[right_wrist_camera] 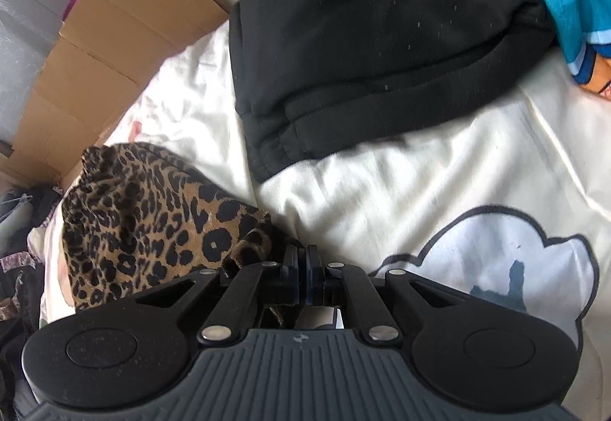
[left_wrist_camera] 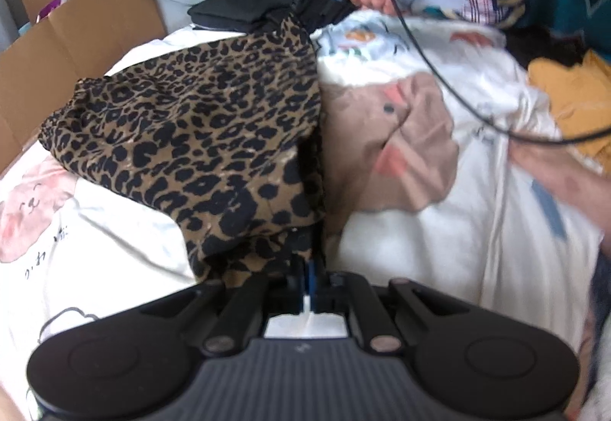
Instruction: Fold clothes
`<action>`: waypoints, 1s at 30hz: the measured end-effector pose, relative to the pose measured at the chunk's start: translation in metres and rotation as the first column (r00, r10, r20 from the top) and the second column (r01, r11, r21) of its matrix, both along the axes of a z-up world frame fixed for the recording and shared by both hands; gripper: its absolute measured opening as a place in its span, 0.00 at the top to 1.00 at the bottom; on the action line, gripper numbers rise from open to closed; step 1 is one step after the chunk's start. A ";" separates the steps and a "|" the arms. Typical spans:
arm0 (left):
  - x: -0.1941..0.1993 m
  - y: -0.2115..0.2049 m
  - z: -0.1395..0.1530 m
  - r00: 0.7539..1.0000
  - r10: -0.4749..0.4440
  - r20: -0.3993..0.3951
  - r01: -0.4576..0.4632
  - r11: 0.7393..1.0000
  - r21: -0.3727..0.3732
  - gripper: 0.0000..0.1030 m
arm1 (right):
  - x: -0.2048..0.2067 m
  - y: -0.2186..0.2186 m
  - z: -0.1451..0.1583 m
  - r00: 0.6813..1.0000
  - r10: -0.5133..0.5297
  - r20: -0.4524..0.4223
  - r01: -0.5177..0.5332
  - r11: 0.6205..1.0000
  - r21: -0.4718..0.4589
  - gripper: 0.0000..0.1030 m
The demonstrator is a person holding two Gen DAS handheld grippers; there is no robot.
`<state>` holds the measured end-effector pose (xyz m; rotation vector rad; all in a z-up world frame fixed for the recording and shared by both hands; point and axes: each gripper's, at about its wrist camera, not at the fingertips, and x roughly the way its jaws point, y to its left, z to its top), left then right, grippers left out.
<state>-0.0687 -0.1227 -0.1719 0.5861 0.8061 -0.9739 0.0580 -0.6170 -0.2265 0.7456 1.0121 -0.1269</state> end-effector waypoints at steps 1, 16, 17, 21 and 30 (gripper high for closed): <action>0.000 0.001 0.003 1.000 -0.004 0.002 0.004 1.000 -0.008 0.98 | -0.001 -0.002 0.002 1.000 -0.008 0.010 0.008 1.000 0.009 0.99; 0.004 0.019 0.007 0.993 0.027 -0.115 -0.030 0.999 -0.027 0.81 | -0.029 -0.014 0.007 0.998 -0.051 0.033 0.050 0.999 0.018 0.78; 0.004 0.021 0.009 0.993 0.039 -0.112 -0.043 0.999 -0.033 0.81 | -0.033 -0.014 0.008 0.998 -0.055 0.036 0.054 0.998 0.021 0.78; 0.007 0.017 0.017 0.992 0.075 -0.103 -0.083 0.994 -0.071 0.55 | -0.048 -0.010 0.014 0.998 -0.054 0.042 0.053 0.998 0.026 0.75; 0.006 -0.001 0.017 0.998 0.067 -0.019 -0.068 0.996 -0.057 0.51 | -0.062 0.001 0.018 0.999 -0.031 0.042 0.030 0.999 0.029 0.70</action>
